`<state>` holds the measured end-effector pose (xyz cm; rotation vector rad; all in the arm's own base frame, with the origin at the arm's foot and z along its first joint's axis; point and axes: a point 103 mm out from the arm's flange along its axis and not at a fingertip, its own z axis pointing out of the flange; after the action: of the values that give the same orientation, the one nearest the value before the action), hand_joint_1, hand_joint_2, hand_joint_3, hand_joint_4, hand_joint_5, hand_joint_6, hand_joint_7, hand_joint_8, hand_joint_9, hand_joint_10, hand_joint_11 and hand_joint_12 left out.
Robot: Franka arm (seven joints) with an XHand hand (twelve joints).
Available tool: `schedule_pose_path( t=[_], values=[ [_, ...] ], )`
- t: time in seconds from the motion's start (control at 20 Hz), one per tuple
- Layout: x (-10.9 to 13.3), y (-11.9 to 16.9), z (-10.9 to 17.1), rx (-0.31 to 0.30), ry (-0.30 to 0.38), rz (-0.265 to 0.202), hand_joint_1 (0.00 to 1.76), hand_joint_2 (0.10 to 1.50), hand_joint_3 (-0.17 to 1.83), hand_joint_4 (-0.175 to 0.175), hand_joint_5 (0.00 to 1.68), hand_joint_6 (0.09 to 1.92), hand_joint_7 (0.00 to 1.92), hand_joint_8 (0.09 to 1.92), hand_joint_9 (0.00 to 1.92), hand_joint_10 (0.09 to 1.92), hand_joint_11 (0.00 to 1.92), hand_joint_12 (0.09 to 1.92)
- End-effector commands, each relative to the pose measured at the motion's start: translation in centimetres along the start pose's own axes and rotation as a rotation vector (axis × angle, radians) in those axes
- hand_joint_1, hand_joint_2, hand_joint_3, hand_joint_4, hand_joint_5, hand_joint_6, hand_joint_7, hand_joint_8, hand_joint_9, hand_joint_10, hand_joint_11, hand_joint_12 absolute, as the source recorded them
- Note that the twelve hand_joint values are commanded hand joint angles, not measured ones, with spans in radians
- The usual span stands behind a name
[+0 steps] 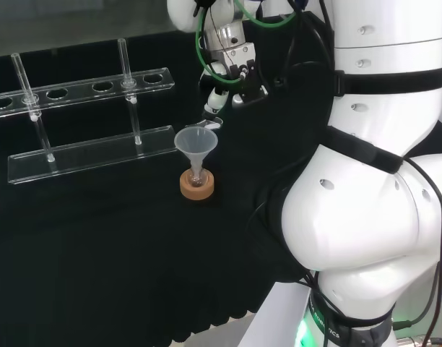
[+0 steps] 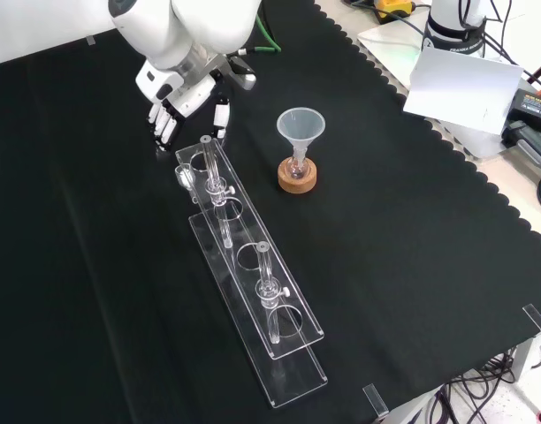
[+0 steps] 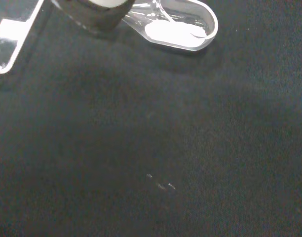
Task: Pick up the weighing funnel.
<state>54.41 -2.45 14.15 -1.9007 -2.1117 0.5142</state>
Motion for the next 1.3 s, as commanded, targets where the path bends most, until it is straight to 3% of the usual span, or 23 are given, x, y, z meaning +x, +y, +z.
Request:
schedule_pose_path(
  t=[0.05, 0.2, 0.4, 0.55, 1.3],
  values=[
    [-0.4, 1.1, 1.3, 0.010, -0.001, 0.006, 0.91, 0.89, -0.17, -0.027, 0.62, 0.14, 0.39, 0.69, 0.60, 0.59, 0.43, 1.29],
    [-0.5, 1.5, 2.0, 0.007, 0.000, 0.011, 0.91, 0.89, -0.17, -0.022, 0.65, 0.21, 0.40, 0.67, 0.62, 0.56, 0.44, 1.28],
    [-0.7, 1.9, 2.6, 0.001, 0.000, 0.029, 0.91, 0.89, -0.17, -0.021, 0.56, 0.46, 0.42, 0.66, 0.63, 0.54, 0.44, 1.28],
    [-0.7, 2.2, 3.0, -0.002, -0.003, 0.034, 0.91, 0.89, -0.17, -0.021, 0.53, 0.54, 0.42, 0.67, 0.64, 0.54, 0.44, 1.29],
    [-0.8, 3.4, 3.9, 0.016, -0.081, 0.061, 0.92, 0.90, -0.17, -0.016, 0.55, 0.65, 0.42, 0.67, 0.64, 0.54, 0.46, 1.28]
  ],
)
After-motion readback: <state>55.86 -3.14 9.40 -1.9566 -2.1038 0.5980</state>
